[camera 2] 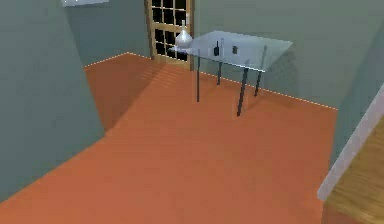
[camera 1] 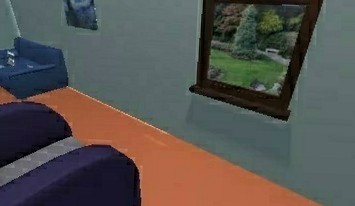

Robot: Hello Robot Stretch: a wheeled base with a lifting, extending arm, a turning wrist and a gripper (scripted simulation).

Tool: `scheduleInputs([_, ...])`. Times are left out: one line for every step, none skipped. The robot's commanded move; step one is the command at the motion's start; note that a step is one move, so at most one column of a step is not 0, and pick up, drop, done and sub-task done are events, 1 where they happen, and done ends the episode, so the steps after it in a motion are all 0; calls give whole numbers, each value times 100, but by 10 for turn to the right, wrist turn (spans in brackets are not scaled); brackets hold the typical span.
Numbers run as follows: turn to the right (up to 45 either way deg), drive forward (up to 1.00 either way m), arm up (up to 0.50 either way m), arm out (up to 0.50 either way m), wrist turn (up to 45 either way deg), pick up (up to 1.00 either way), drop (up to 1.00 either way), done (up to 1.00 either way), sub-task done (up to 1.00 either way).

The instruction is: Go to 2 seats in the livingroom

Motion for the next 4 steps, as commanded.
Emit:
scheduleInputs([180,0,0,0,0,0,0,0,0])
scheduleInputs([0,95,0,0,0,0,0,0,0])
scheduleInputs([-390,0,0,0,0,0,0,0,0])
scheduleInputs([0,55,0,0,0,0,0,0,0])
